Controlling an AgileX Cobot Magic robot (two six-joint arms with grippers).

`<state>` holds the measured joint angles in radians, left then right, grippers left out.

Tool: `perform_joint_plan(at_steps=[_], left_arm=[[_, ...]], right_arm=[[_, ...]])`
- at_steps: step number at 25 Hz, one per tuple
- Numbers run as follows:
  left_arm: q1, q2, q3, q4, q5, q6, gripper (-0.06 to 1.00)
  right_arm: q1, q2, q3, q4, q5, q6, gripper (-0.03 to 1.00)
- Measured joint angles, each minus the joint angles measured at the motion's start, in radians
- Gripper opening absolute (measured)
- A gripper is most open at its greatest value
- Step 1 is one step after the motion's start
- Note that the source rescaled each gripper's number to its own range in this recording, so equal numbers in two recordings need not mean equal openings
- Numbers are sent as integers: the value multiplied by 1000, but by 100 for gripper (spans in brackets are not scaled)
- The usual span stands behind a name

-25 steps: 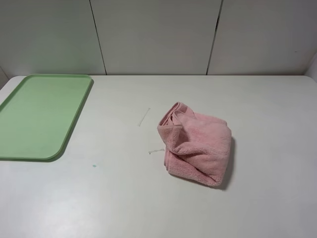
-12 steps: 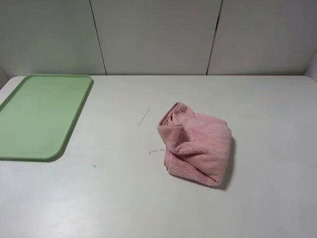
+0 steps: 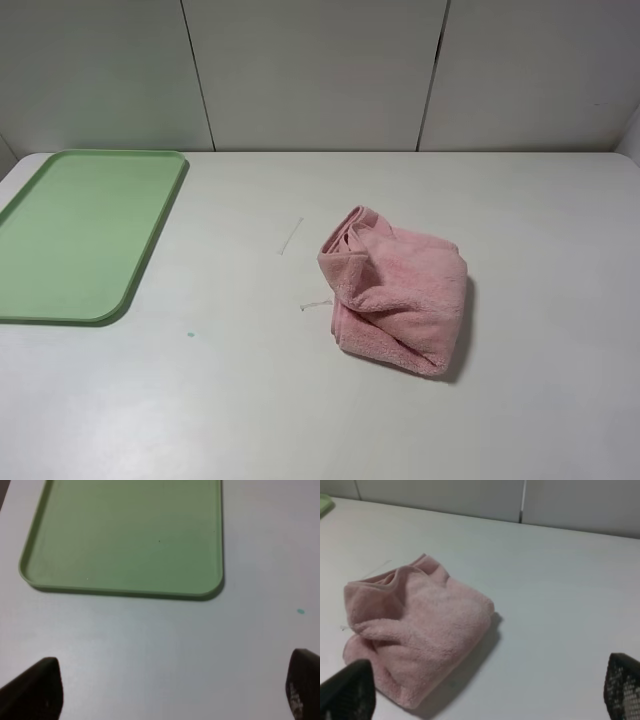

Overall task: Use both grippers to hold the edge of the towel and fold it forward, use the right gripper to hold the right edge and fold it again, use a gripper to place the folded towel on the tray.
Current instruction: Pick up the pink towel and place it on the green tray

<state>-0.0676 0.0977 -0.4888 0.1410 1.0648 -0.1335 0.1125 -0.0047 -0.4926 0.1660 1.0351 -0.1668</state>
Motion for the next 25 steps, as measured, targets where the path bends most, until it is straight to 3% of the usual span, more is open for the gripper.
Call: perform_joint_plan(at_steps=[25], left_arm=[[0, 0, 0, 0, 0, 0, 88]], right_arm=[[0, 0, 0, -13, 0, 39, 100]])
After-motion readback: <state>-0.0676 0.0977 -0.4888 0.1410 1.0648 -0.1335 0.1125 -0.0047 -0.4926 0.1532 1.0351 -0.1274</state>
